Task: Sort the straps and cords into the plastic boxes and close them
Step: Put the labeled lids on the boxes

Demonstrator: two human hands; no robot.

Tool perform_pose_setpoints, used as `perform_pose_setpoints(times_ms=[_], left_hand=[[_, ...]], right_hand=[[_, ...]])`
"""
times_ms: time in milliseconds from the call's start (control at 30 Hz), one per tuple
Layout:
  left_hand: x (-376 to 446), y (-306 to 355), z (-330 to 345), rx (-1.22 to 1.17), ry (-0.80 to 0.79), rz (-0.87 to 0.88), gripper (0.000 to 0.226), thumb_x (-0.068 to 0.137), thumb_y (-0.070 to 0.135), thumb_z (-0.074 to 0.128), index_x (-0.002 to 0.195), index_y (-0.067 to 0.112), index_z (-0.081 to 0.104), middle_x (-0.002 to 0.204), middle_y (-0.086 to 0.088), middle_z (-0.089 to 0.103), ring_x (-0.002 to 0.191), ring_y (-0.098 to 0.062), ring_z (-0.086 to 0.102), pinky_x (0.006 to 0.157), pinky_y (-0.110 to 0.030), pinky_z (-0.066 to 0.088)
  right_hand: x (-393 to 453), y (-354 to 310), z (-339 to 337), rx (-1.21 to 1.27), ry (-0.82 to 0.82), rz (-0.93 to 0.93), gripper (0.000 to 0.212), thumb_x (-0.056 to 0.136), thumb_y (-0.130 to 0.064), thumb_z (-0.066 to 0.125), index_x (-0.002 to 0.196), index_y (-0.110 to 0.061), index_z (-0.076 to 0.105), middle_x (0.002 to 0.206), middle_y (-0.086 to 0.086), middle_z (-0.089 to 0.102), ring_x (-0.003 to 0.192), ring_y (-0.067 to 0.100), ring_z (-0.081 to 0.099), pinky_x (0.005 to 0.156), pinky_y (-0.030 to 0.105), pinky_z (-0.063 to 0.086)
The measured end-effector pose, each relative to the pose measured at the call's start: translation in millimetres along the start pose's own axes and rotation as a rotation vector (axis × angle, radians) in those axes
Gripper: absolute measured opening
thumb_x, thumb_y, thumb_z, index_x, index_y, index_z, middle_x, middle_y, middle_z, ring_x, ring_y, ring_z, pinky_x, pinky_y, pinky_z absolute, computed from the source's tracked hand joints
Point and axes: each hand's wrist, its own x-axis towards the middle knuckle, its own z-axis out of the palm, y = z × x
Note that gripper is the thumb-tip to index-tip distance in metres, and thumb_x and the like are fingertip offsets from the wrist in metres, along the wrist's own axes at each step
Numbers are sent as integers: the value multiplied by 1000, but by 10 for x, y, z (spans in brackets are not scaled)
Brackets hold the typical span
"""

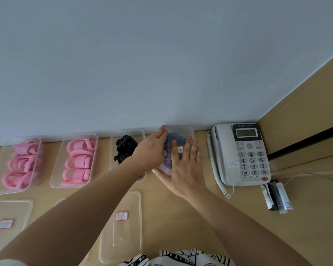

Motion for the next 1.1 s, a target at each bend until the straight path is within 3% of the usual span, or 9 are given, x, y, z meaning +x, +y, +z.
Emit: perform_pose_setpoints(times_ms=[200, 367, 467, 600, 667, 733, 800, 967, 1100], left_hand=[[37, -45, -16, 39, 1, 14, 74, 100, 29, 55, 162, 19, 15, 170, 8, 1, 144, -22, 39, 100, -37, 47], [53, -90, -14, 39, -11, 36, 77, 100, 35, 58, 162, 20, 13, 170, 10, 1, 146, -23, 37, 105, -37, 44], [63, -97, 19, 54, -23, 60, 78, 100, 32, 58, 162, 18, 12, 171, 1, 1, 154, -27, 21, 119, -40, 31], [52, -58, 18, 18, -44, 85, 75, 103, 29, 51, 162, 18, 7, 170, -6, -8, 157, -26, 4, 122, -41, 20], [37, -55, -11, 1, -123, 100, 88, 100, 42, 53, 161, 15, -3, 167, -7, -22, 157, -22, -7, 123, -35, 11], [7, -63, -37, -26, -249, 105, 128, 80, 66, 69, 158, 14, -18, 160, -1, -40, 151, -12, -19, 121, -30, 7], [-39, -40, -54, 2, -309, 110, 157, 57, 72, 83, 156, 13, -25, 154, 1, -49, 150, -11, -19, 120, -29, 10], [-62, -1, -22, 39, -253, 127, 165, 50, 67, 90, 157, 11, -22, 155, -2, -48, 156, -20, -9, 122, -35, 22], [-62, -46, 19, 117, -211, 115, 165, 46, 78, 83, 158, 14, -19, 158, -1, -42, 154, -23, -20, 125, -40, 11]], right_hand=[[26, -10, -7, -8, -6, -9, 93, 82, -85, 31, 157, -32, 22, 161, 33, 11, 150, 50, 6, 117, 61, 19], [68, 92, -95, 28, -111, -50, 94, 81, -92, 7, 157, -38, 6, 165, 21, -2, 152, 42, -7, 120, 56, 10], [202, 229, -205, 108, -43, -19, 72, 98, -66, 18, 154, -22, 29, 161, 18, 20, 147, 40, 19, 121, 47, 19], [465, 364, -255, 138, -81, 10, 67, 105, -43, 29, 158, -4, 16, 168, 13, -2, 153, 32, 9, 124, 45, 14], [491, 374, -232, 141, -113, 15, 69, 105, -44, 30, 159, -4, 10, 169, 9, -5, 153, 31, 12, 123, 45, 19], [463, 378, -208, 121, -103, 33, 71, 104, -47, 29, 159, -6, 11, 169, 7, -1, 149, 33, 21, 120, 45, 25], [453, 374, -191, 111, -84, 39, 71, 104, -49, 28, 159, -6, 14, 169, 7, 2, 147, 35, 25, 119, 46, 28], [457, 369, -146, 111, -71, 50, 72, 103, -51, 26, 159, -8, 15, 169, 6, 2, 147, 35, 25, 118, 47, 26], [449, 383, -126, 167, -79, 47, 79, 96, -57, 13, 159, -9, 13, 169, 4, 0, 148, 36, 24, 119, 49, 27]])
